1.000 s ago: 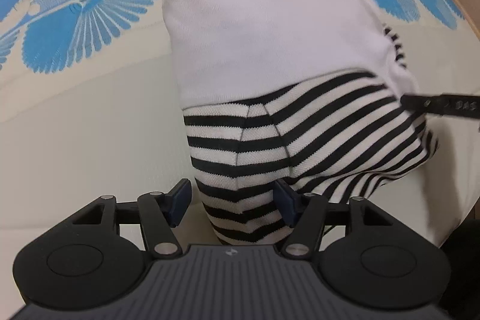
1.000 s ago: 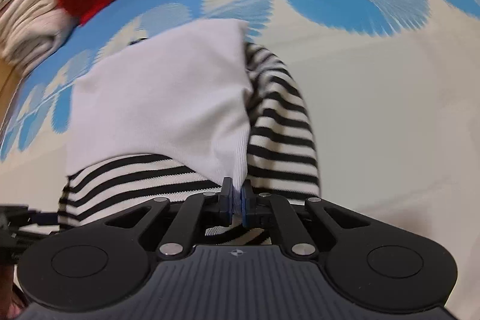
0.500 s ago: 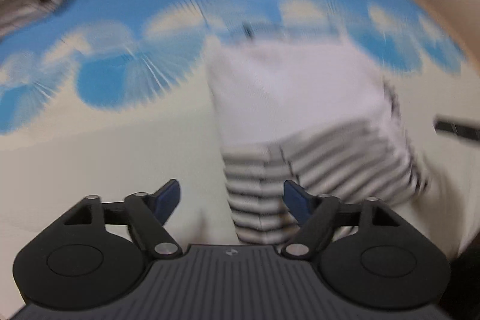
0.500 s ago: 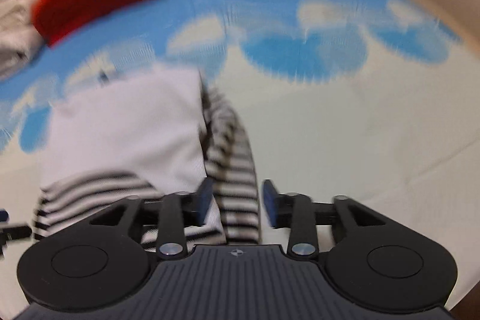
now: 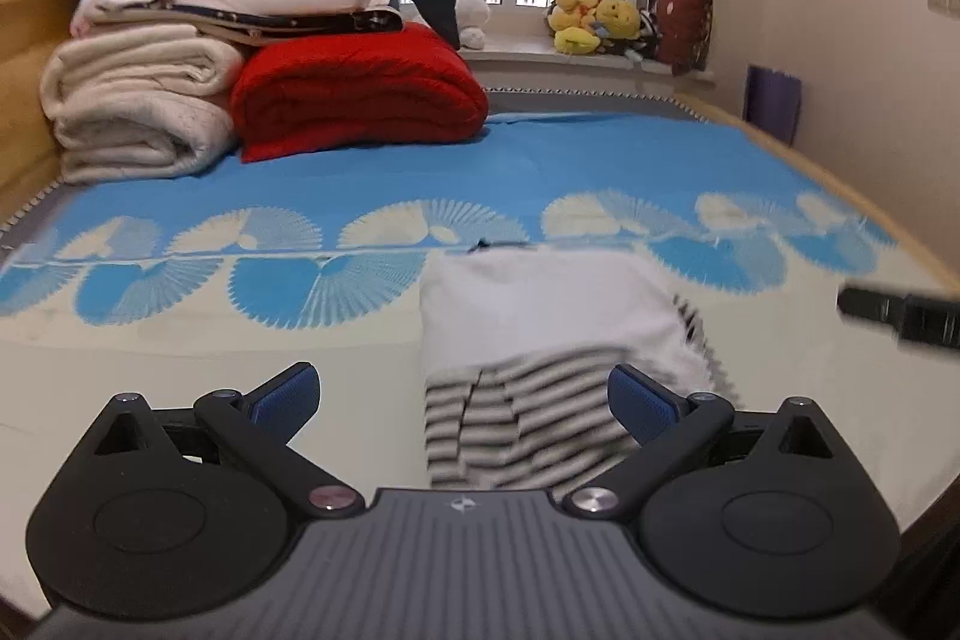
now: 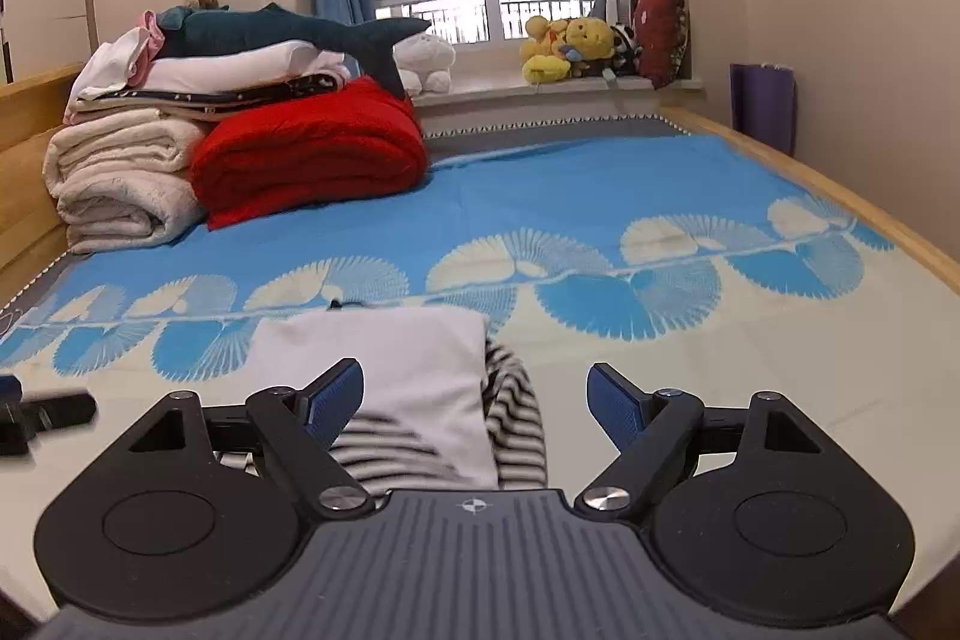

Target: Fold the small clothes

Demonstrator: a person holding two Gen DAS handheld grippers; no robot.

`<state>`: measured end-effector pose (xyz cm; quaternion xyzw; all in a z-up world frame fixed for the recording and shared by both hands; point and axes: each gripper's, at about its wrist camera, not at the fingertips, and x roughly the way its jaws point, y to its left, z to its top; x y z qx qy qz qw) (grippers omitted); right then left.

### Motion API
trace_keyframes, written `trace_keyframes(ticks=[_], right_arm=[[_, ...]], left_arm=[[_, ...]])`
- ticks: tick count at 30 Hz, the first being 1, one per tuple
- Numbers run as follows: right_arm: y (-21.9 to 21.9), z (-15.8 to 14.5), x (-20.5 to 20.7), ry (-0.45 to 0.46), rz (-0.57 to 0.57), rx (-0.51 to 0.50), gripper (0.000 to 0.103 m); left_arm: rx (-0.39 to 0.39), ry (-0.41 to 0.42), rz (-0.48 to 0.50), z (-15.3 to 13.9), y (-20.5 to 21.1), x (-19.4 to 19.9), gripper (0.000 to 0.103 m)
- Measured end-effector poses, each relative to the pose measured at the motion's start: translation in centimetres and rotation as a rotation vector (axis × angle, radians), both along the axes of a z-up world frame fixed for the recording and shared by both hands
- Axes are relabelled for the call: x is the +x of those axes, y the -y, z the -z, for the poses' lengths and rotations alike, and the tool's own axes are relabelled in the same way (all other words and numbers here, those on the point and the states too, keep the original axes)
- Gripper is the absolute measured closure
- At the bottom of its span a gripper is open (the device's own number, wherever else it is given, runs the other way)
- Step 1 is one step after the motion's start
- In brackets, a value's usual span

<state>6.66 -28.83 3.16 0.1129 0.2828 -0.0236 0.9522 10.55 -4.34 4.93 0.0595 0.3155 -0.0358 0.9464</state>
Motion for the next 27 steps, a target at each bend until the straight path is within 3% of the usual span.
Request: trace_keyframes(ticks=[4, 6, 27], right_arm=[[-1.7, 0.6, -1.6, -0.04, -0.047, 0.003, 0.02], [-2.7, 0.7, -2.3, -0.048, -0.075, -0.018, 0.02], [-6.4, 1.3, -2.8, -0.066, -0.169, -0.122, 0.02]], left_arm=[[-0.07, -0.082, -0.051, 2.0, -0.3, -1.7, 0.001], [-0.097, -0.074, -0.066, 2.0, -0.6, -1.8, 0.001], [-0.096, -0.092, -0.034, 3.3, 0.8, -2.0, 0.001]])
